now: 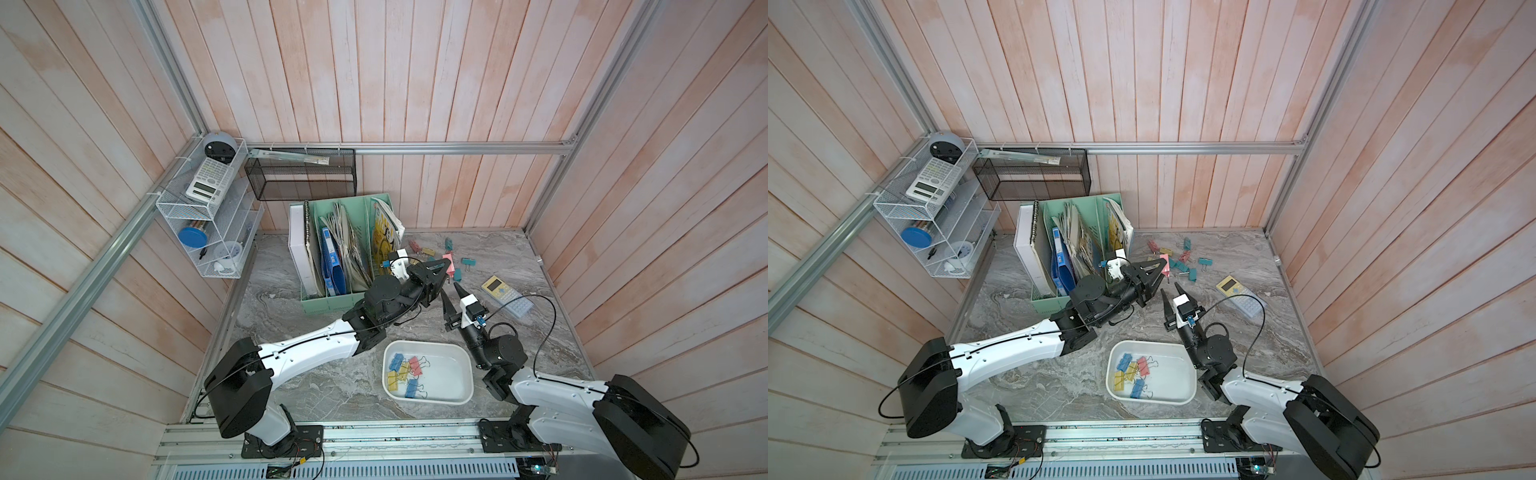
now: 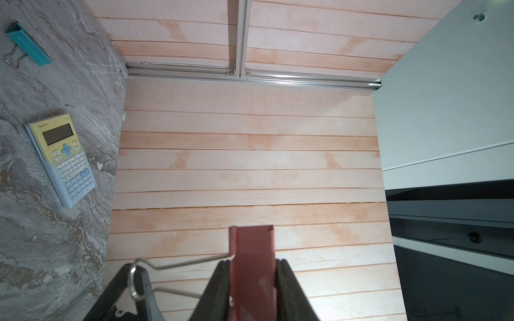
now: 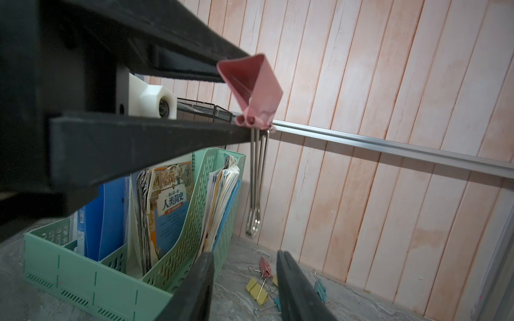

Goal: Put the binder clips in the storage box
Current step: Place the binder clip in the storage box.

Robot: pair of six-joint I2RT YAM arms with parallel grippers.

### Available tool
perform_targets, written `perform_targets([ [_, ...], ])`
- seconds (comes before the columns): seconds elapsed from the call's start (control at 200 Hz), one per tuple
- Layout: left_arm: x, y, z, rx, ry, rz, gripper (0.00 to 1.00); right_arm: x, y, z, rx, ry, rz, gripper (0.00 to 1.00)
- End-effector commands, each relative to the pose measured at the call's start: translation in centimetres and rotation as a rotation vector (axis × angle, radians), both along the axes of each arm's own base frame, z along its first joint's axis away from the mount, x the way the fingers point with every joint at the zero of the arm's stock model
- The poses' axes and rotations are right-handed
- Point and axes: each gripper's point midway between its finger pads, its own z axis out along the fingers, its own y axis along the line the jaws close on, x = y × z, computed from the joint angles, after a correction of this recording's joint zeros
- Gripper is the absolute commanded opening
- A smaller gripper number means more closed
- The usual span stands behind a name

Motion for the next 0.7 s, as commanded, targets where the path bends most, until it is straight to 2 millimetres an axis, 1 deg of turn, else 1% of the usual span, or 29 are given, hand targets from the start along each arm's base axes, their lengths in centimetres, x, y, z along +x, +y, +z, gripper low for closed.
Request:
perform_targets([
  [0.0,0.06,0.29,0.54,0.005,-0.026,0.011,0.18,0.05,0.31,1.88,0.016,-0.054,-0.004,0.40],
  [0.155,0.15,0.41,0.25,0.012,-0.020,0.017,0.18,0.29,0.48,2.46,0.019,-0.064,-0.009,0.35],
  [0.265,0.16,0.41,0.12,0.014,-0.018,0.017,0.18,0.38,0.54,2.76,0.017,-0.072,-0.013,0.29],
  [0.405,0.11,0.51,0.34,0.014,-0.023,0.019,0.18,0.60,0.37,2.85,0.020,-0.071,-0.029,0.16],
  [0.495,0.08,0.54,0.15,0.019,-0.021,0.020,0.18,0.57,0.38,2.55,0.015,-0.061,-0.027,0.09],
  [0.555,0.08,0.51,0.09,0.023,-0.024,0.019,0.18,0.57,0.49,2.32,0.009,-0.049,-0.021,0.01],
  [0.575,0.09,0.53,0.10,0.022,-0.026,0.019,0.18,0.56,0.47,2.30,0.009,-0.045,-0.021,0.00],
  [0.6,0.05,0.44,0.00,0.024,-0.029,0.015,0.22,0.60,0.42,2.20,0.009,-0.038,-0.021,0.00],
  [0.635,-0.06,0.37,0.09,0.023,-0.035,0.010,0.30,0.55,0.34,2.16,0.013,-0.031,-0.020,0.00],
  [0.695,-0.04,0.44,-0.12,0.036,-0.049,0.014,0.51,0.41,0.14,2.25,0.028,-0.020,-0.016,0.00],
])
